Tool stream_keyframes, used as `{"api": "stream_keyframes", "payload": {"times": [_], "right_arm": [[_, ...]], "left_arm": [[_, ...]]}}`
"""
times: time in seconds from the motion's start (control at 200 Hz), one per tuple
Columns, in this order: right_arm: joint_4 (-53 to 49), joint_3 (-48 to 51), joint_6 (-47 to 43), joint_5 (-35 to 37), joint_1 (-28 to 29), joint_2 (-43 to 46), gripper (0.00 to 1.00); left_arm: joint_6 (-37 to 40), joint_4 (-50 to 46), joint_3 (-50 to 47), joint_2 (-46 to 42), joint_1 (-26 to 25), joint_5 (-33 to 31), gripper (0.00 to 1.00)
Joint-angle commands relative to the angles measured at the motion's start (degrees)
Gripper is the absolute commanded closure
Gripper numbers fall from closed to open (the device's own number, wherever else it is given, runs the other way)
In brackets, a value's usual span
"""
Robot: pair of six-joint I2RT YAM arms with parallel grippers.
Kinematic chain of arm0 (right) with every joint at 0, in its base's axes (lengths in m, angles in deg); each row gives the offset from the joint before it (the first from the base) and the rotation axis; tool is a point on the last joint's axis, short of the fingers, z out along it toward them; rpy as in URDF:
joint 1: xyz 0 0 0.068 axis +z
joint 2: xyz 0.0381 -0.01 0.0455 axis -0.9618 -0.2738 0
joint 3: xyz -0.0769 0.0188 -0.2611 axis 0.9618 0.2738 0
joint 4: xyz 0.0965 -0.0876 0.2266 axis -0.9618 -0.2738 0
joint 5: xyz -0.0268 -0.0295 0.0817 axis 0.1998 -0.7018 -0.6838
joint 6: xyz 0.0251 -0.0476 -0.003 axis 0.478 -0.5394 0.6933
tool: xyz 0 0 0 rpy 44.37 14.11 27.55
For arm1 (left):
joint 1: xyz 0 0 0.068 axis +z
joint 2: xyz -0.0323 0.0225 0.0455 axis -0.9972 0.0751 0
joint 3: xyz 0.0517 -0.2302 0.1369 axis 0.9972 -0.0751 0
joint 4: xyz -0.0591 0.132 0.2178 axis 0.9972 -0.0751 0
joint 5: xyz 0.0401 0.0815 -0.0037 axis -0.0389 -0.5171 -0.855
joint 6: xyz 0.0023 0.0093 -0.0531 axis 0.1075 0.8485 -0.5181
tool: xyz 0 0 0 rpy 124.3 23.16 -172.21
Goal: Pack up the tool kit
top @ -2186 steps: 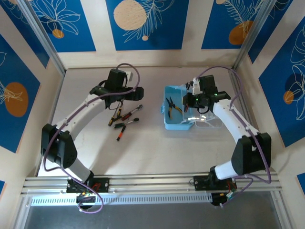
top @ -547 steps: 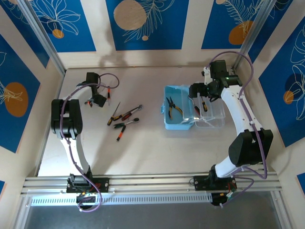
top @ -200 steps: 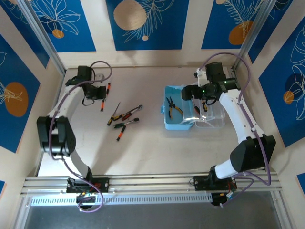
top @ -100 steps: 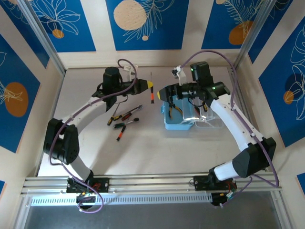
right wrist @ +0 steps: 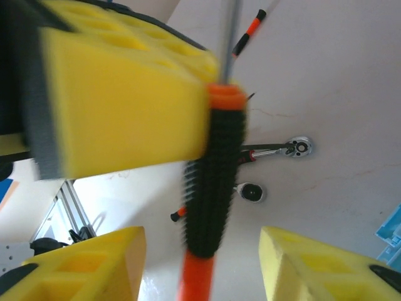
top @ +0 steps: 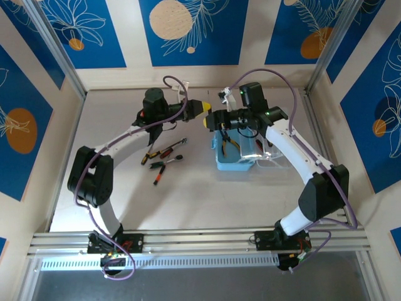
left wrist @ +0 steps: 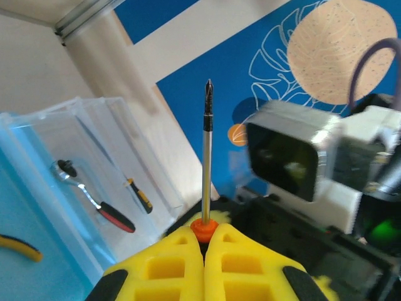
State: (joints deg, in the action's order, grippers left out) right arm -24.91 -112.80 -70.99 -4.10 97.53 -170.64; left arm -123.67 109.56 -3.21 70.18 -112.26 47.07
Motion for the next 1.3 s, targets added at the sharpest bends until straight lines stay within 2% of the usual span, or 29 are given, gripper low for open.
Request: {"api": "stream_keyframes", "payload": {"times": [0.0, 0.045, 0.23, 0.29, 0.35, 0.395, 0.495, 0.565, 0.59, 0.655, 0.79, 0.91, 1.085, 1.296], "right_arm": [[1.63, -1.2, 1.45, 0.7, 0.57, -1.02, 0.55], [1.66, -1.56, 1.55, 0.9, 0.65, -1.27, 0.6], [1.83, -1.99, 1.8, 2.15, 0.71, -0.41, 1.0], [0.49, -2.27, 1.44, 3.02, 0.45, 0.23, 1.0], [-1.83, -2.65, 0.65, 4.13, -0.18, 1.01, 1.0], [-3.91, -2.74, -0.21, 5.37, -1.05, 1.88, 1.0], [-9.11, -2.15, -2.48, 8.52, -4.92, 4.66, 1.0], [-13.12, -1.59, -3.74, 10.92, -9.3, 6.35, 1.0], [-14.78, -1.6, -3.92, 11.93, -11.13, 6.62, 1.0], [-18.67, -1.67, -4.16, 15.02, -16.14, 7.27, 1.0], [-24.71, -2.0, -6.14, 24.57, -23.25, 6.97, 1.0], [-28.26, -2.64, -7.53, 32.99, -26.0, 4.84, 1.0], [-29.7, -2.5, -7.18, 43.63, -26.3, 2.14, 1.0], [-29.67, -1.44, -7.39, 48.01, -26.67, 0.11, 1.0]], "left_arm": [[-0.08, 3.23, 2.05, 0.01, -0.79, 2.72, 1.0], [0.28, 2.49, 2.03, 0.09, -0.76, 2.9, 1.0], [3.69, -1.49, 2.33, 0.61, -0.85, 3.8, 1.0], [9.07, -7.65, 3.08, 0.28, -0.62, 3.72, 1.0], [19.04, -20.0, 4.84, -0.84, 0.19, 1.46, 0.81], [29.04, -33.19, 7.37, -2.05, 0.96, -3.68, 0.66], [47.98, -59.63, 15.01, -3.31, 2.04, -22.71, 0.31], [55.65, -69.41, 18.75, -3.21, 2.51, -35.21, 0.07], [57.4, -71.82, 19.62, -3.2, 2.71, -38.83, 0.01], [60.35, -76.03, 20.73, -2.99, 3.62, -45.92, 0.0], [61.72, -78.24, 18.48, -3.5, 5.89, -50.96, 0.0], [60.72, -77.42, 15.02, -3.89, 7.43, -50.98, 0.0], [59.81, -76.18, 12.08, -3.87, 7.76, -50.53, 0.0], [59.55, -75.01, 10.57, -3.69, 7.79, -48.64, 0.0]]}}
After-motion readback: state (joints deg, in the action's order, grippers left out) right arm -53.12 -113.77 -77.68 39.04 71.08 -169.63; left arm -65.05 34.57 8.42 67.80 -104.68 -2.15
